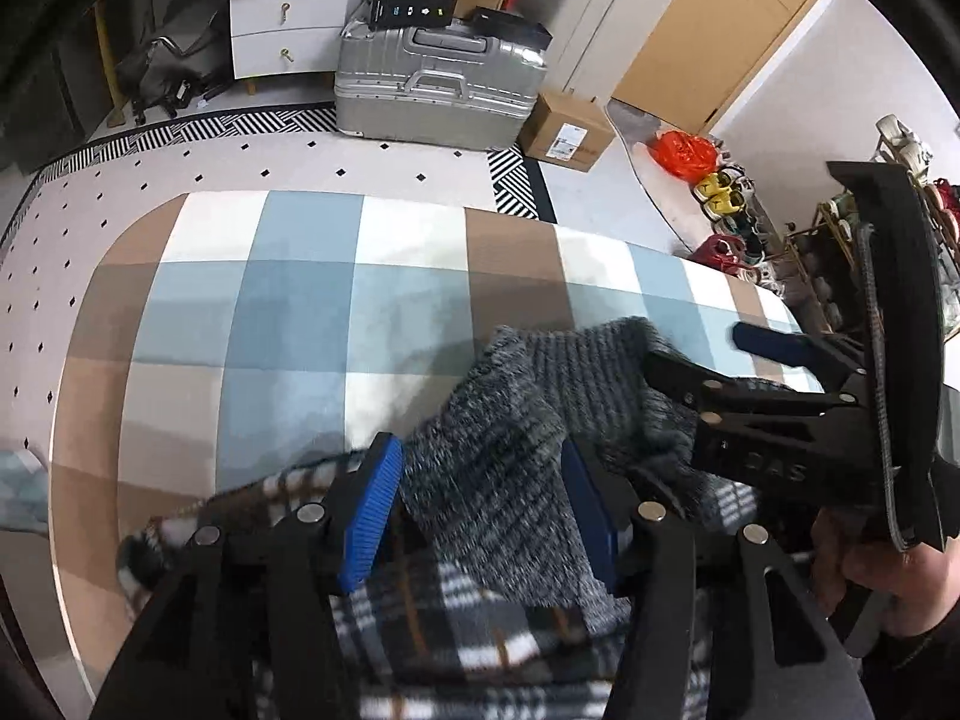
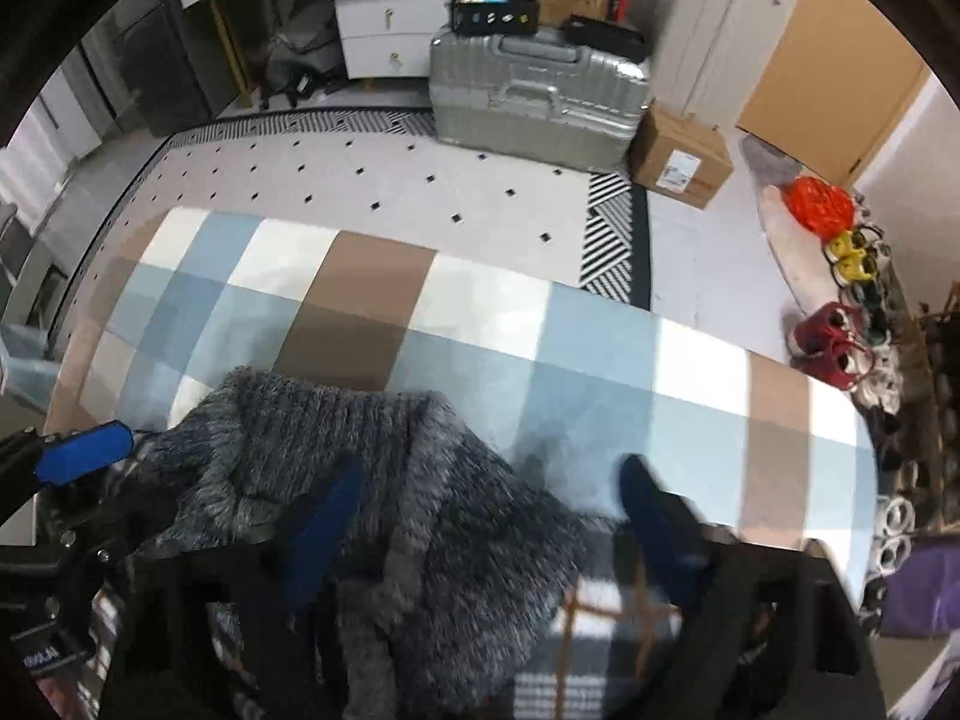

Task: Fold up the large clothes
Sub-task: 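Grasp the collar with the right gripper while the left gripper holds it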

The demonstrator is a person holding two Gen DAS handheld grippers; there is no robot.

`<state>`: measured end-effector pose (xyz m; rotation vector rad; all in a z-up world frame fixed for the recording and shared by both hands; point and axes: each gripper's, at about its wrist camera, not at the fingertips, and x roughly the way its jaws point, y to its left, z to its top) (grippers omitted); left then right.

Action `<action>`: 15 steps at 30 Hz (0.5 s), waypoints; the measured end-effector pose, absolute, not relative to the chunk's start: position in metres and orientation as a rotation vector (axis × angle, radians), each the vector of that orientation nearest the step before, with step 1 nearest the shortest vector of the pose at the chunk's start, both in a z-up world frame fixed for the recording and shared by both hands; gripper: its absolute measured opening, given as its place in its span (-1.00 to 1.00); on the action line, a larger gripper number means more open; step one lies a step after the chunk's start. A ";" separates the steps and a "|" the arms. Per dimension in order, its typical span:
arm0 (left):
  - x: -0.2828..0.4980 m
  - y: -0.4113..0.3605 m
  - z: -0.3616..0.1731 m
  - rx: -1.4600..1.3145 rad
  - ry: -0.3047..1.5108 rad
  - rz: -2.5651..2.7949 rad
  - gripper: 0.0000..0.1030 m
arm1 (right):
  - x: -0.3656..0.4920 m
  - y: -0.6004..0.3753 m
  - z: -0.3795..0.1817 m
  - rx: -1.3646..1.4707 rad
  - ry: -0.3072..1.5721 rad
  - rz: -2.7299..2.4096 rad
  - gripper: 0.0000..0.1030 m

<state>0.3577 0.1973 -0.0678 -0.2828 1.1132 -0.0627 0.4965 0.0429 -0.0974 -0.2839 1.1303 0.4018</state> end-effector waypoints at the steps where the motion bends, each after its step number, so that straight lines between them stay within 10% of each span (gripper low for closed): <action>1: 0.358 0.195 -0.070 -0.266 1.113 -0.068 -0.03 | 0.498 0.045 -0.102 -0.295 1.137 0.403 0.30; 7: 0.359 0.201 -0.067 -0.268 1.115 -0.063 -0.03 | 0.497 0.049 -0.115 -0.301 1.153 0.393 -0.72; 15: 0.363 0.198 -0.058 -0.260 1.105 -0.041 -0.03 | 0.451 0.030 -0.076 -0.316 0.970 0.420 -0.81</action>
